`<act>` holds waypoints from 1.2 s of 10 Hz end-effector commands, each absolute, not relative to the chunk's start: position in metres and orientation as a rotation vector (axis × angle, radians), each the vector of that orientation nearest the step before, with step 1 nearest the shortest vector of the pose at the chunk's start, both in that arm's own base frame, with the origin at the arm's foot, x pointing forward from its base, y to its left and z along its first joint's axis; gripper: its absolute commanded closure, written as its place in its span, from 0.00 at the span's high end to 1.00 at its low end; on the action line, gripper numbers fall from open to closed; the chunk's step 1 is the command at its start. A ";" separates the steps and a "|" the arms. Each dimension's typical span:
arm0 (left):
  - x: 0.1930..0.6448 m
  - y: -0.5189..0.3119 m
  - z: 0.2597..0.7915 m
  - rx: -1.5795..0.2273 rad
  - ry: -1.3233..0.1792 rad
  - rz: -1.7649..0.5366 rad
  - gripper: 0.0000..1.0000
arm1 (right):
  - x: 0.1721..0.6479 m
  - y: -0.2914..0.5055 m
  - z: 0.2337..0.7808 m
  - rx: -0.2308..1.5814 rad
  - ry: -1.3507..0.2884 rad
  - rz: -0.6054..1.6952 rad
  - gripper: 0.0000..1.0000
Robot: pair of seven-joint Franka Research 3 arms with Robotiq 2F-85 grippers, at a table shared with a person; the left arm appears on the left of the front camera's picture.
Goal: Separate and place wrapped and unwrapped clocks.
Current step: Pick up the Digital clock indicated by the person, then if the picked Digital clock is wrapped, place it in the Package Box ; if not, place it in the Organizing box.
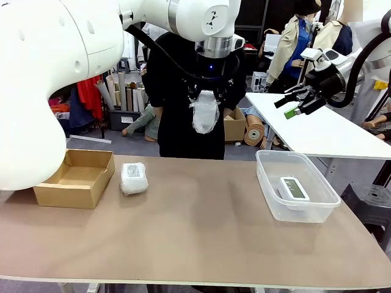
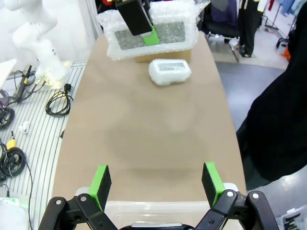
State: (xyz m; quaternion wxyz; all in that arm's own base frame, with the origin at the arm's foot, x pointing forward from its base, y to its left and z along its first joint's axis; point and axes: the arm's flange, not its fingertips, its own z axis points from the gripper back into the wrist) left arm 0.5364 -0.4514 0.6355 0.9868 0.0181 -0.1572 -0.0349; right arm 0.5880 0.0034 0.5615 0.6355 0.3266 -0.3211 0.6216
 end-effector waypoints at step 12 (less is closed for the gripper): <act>0.536 -0.451 0.635 0.031 -0.309 -0.069 0.00 | 0.587 0.005 0.563 0.752 -0.742 1.419 1.00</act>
